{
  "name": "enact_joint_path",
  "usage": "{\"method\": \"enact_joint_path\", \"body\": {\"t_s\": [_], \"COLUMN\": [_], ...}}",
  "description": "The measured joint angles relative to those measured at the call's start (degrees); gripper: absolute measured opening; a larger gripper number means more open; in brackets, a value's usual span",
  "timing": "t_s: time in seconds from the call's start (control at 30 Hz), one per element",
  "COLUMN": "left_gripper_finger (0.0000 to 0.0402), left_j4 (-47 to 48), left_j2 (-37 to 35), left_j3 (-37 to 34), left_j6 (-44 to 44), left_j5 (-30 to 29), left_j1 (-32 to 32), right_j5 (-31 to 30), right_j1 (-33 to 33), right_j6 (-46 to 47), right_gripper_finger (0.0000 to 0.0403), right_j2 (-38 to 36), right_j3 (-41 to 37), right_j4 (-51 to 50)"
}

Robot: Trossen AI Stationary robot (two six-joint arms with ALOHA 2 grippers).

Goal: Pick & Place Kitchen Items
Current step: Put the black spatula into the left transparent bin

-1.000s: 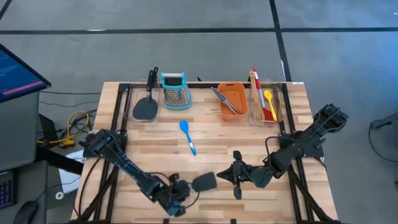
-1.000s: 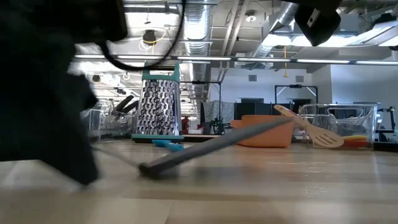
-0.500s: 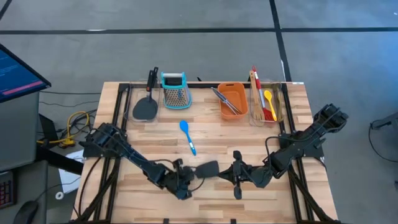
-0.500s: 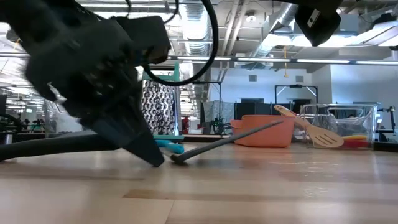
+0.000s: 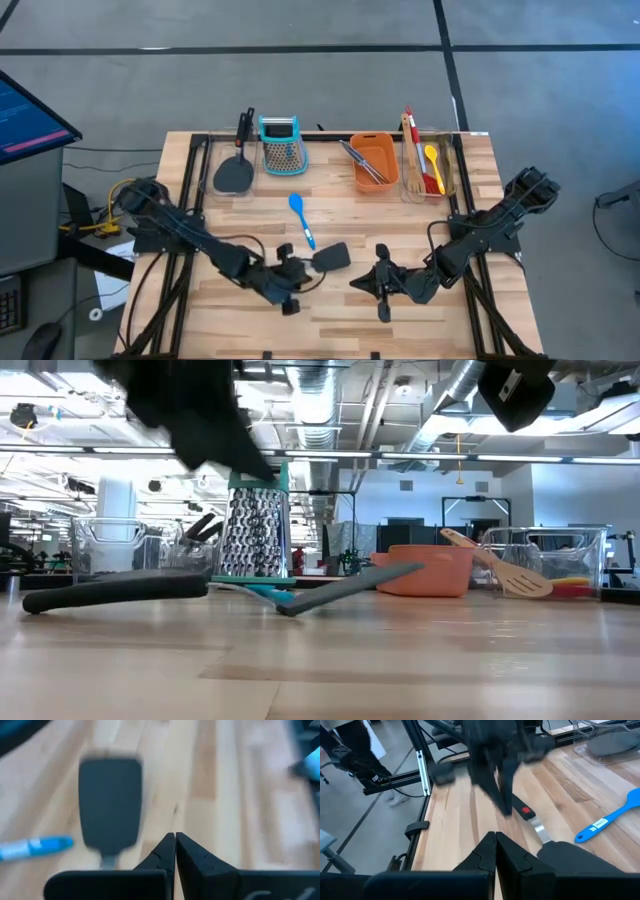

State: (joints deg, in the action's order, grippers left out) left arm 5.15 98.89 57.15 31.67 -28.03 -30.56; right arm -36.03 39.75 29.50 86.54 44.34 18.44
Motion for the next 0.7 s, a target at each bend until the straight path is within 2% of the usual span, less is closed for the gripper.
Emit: {"method": "enact_joint_path", "body": {"t_s": [0.13,0.3,0.7], "left_gripper_finger": [0.0001,0.0001,0.0003], "left_j4": [-0.10,0.14,-1.44], "left_j2": [-6.70,-13.76,-23.43], "left_j3": [-0.80,-5.16,-16.30], "left_j6": [-5.98,-12.25,-8.45], "left_j5": [-0.87,3.50,3.94], "left_j1": [0.15,0.87,0.47], "right_j5": [0.00,0.00,0.00], "right_j1": [0.04,0.04,-0.12], "right_j6": [0.11,0.12,-1.15], "right_gripper_finger": [0.0000,0.0000,0.0000], "right_j2": [0.00,0.00,0.02], "right_j3": [0.00,0.00,0.00], "right_j4": [-0.01,0.05,-1.57]}}
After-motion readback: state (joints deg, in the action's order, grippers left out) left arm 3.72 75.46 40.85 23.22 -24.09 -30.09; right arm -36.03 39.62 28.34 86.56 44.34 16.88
